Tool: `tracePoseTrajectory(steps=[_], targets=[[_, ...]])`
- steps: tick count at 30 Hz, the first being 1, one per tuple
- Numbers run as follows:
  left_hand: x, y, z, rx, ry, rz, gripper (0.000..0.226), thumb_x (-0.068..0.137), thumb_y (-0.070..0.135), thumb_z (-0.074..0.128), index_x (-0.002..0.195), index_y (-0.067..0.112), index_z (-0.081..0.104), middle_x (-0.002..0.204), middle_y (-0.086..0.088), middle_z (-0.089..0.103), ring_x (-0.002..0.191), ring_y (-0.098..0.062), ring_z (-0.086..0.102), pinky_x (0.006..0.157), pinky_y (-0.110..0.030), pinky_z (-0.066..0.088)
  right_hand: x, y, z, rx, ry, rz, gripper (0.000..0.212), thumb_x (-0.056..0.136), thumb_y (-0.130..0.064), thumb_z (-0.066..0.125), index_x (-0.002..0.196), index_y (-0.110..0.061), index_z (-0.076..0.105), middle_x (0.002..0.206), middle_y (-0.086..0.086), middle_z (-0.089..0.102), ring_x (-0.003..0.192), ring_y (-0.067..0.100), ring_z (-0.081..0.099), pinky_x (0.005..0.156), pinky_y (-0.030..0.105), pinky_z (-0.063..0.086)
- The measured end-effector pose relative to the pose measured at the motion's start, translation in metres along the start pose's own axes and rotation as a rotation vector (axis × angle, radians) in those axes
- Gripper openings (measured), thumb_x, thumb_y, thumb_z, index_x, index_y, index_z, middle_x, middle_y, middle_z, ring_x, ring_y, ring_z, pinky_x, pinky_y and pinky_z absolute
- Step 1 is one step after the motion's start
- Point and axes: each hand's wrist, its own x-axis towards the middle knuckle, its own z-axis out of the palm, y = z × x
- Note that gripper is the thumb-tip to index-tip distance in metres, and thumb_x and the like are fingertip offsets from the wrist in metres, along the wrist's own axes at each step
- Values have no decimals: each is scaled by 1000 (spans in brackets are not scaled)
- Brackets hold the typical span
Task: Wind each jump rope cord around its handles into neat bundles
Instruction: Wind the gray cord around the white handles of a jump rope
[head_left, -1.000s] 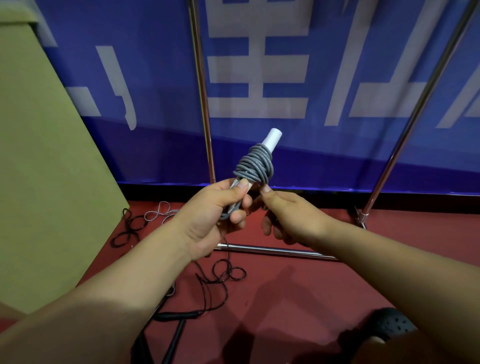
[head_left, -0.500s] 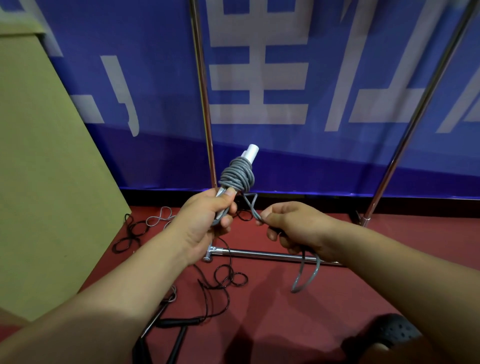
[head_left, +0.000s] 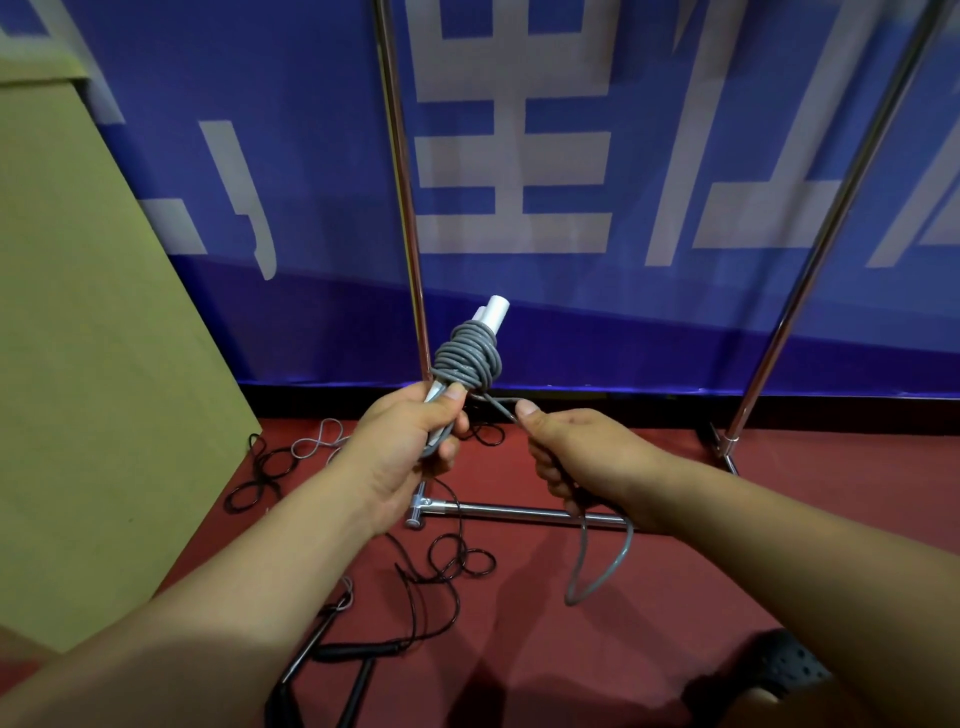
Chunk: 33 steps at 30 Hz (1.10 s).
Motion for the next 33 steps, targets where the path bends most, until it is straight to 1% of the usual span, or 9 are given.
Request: tracePoseTrajectory(steps=[4, 9, 13, 19, 23, 27, 29, 31, 33], targets=[[2, -1, -2, 62, 51, 52, 8, 98, 17, 57, 94, 14, 63, 66, 1, 56, 46, -8, 42, 52, -22, 35, -1, 0, -2, 100, -27, 81, 43, 104, -44, 40, 88, -9, 60, 56, 1, 44, 43, 13, 37, 44, 25, 40], [2, -4, -5, 179, 98, 108, 10, 98, 16, 59, 92, 11, 66, 67, -1, 58, 47, -9, 44, 53, -22, 40, 0, 0, -6, 104, 34, 96, 20, 105, -22, 41, 101, -11, 57, 59, 4, 53, 40, 10, 38, 37, 21, 35], [4, -7, -8, 301, 144, 145, 9, 97, 17, 61, 92, 14, 68, 68, 0, 64, 48, -10, 48, 60, -26, 45, -5, -3, -5, -1, -60, 142, 24, 104, -23, 42, 100, -11, 62, 63, 5, 59, 41, 11, 40, 36, 19, 32], [6, -14, -10, 475, 172, 159, 6, 95, 20, 64, 95, 16, 67, 69, 2, 69, 50, -8, 53, 62, -28, 48, -10, -3, -2, -79, -169, 157, 32, 104, -27, 43, 100, -8, 67, 58, 4, 54, 41, 12, 35, 39, 23, 36], [9, -13, -13, 581, 205, 152, 5, 93, 22, 66, 91, 18, 65, 69, 2, 69, 52, -9, 55, 60, -29, 47, -13, -7, -3, -85, -204, 104, 34, 104, -29, 43, 100, -6, 68, 57, 3, 54, 41, 12, 36, 41, 24, 38], [11, -18, -14, 833, 275, 176, 12, 88, 26, 72, 84, 21, 62, 69, 5, 63, 61, -11, 53, 57, -27, 39, -24, -12, 3, -137, -283, 33, 38, 102, -33, 49, 101, 2, 65, 56, 1, 55, 40, 9, 38, 40, 21, 40], [12, -19, -14, 889, 307, 170, 14, 86, 28, 74, 84, 21, 62, 72, 4, 62, 63, -14, 54, 57, -28, 39, -30, -14, 3, -208, -313, 5, 32, 100, -29, 55, 88, 0, 63, 52, -3, 54, 40, 7, 41, 44, 20, 39], [13, -19, -16, 888, 319, 140, 16, 84, 29, 76, 83, 22, 62, 74, 3, 64, 66, -16, 56, 59, -28, 42, -33, -15, 1, -248, -288, -10, 29, 99, -24, 57, 74, -9, 57, 48, -7, 53, 42, 5, 43, 50, 23, 40], [13, -19, -15, 922, 307, 101, 19, 82, 29, 79, 80, 23, 61, 72, 5, 62, 63, -13, 55, 57, -26, 38, -31, -15, -2, -265, -202, -28, 27, 98, -23, 58, 78, -4, 61, 54, -4, 55, 47, 8, 46, 52, 26, 45]])
